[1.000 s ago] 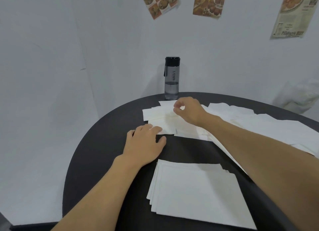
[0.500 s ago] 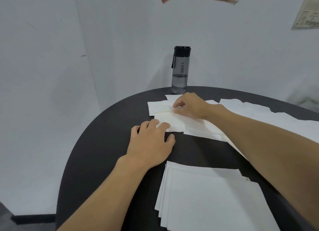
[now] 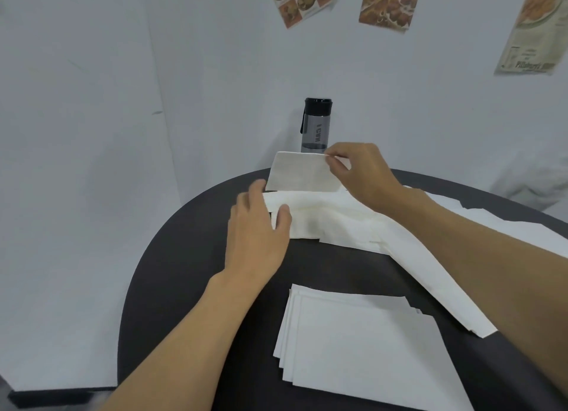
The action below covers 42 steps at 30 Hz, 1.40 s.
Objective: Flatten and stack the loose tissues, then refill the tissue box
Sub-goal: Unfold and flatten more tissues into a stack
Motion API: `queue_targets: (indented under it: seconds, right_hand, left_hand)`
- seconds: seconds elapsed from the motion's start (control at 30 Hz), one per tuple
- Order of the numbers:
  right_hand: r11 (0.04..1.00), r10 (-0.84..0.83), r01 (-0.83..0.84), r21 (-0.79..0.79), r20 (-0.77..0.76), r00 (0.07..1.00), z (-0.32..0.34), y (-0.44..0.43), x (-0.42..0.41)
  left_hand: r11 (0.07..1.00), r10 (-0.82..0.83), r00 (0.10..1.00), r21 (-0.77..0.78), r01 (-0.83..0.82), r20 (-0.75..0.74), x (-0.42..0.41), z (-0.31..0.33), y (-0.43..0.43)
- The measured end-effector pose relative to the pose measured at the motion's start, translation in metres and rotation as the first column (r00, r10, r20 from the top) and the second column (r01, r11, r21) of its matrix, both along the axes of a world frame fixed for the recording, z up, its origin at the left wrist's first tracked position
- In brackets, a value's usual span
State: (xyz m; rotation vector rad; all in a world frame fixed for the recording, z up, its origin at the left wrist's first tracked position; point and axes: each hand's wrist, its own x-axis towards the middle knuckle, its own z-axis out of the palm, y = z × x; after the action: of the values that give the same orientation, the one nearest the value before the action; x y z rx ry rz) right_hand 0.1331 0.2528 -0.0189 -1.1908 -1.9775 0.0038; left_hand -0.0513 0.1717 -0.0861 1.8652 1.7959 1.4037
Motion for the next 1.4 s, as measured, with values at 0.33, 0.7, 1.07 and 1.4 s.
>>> queue_targets:
  seconds: [0.33, 0.7, 1.07, 1.4]
  right_hand:
    - [0.988, 0.02, -0.023, -0.151, -0.016, 1.0, 0.021, -0.095, 0.028]
    - [0.755, 0.029, -0.133, -0.642, -0.17, 0.985, -0.009, -0.159, 0.06]
    - [0.712, 0.233, -0.217, -0.667, -0.067, 0.97, -0.03, -0.166, 0.063]
    - [0.698, 0.411, -0.089, -0.711, 0.296, 0.862, -0.034, -0.164, 0.077]
  left_hand:
    - [0.911, -0.39, 0.868, 0.267, 0.315, 0.306, 0.007, 0.029, -0.03]
    - [0.765, -0.61, 0.767, -0.106, 0.635, 0.199, 0.008, 0.025, -0.04]
    - [0.77, -0.606, 0.795, -0.275, 0.576, -0.032, 0.004, 0.019, -0.034]
    - [0.904, -0.428, 0.854, -0.162, 0.397, -0.295, -0.002, -0.005, -0.011]
